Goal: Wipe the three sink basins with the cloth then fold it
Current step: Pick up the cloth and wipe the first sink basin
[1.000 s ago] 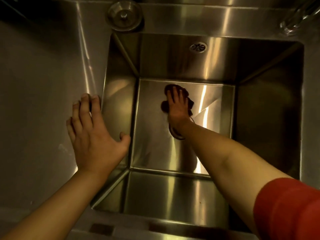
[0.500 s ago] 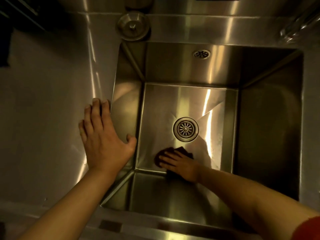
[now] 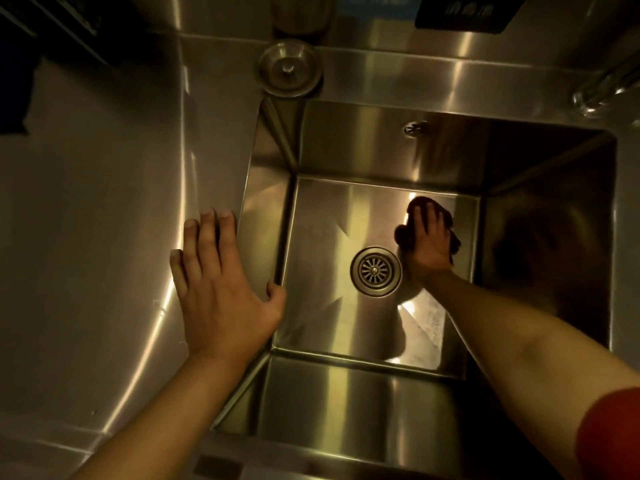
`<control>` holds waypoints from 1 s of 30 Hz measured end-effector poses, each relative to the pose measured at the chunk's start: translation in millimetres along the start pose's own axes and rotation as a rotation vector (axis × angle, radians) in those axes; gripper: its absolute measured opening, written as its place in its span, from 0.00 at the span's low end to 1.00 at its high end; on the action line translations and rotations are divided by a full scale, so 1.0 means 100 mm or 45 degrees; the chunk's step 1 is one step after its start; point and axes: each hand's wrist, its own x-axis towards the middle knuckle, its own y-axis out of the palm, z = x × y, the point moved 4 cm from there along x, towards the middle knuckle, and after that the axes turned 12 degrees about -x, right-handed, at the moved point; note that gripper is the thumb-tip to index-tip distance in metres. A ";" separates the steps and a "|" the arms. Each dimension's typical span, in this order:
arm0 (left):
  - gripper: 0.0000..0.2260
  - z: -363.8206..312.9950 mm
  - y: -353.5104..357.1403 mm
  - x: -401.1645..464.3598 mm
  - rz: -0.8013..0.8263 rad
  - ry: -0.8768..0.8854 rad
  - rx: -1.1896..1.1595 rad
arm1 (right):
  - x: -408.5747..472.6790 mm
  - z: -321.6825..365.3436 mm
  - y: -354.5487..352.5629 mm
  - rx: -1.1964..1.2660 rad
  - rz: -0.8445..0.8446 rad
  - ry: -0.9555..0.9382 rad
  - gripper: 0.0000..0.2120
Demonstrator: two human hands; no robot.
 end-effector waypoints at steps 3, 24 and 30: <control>0.50 -0.02 -0.01 0.00 0.009 0.001 0.004 | 0.19 0.55 -0.02 -0.053 -0.032 -0.181 0.36; 0.51 -0.06 -0.03 0.00 0.020 0.009 0.019 | -1.63 0.30 1.14 -0.371 0.311 -1.145 0.35; 0.50 -0.04 -0.02 0.01 0.019 0.011 0.006 | -1.41 -0.50 0.70 -0.176 0.266 -0.311 0.40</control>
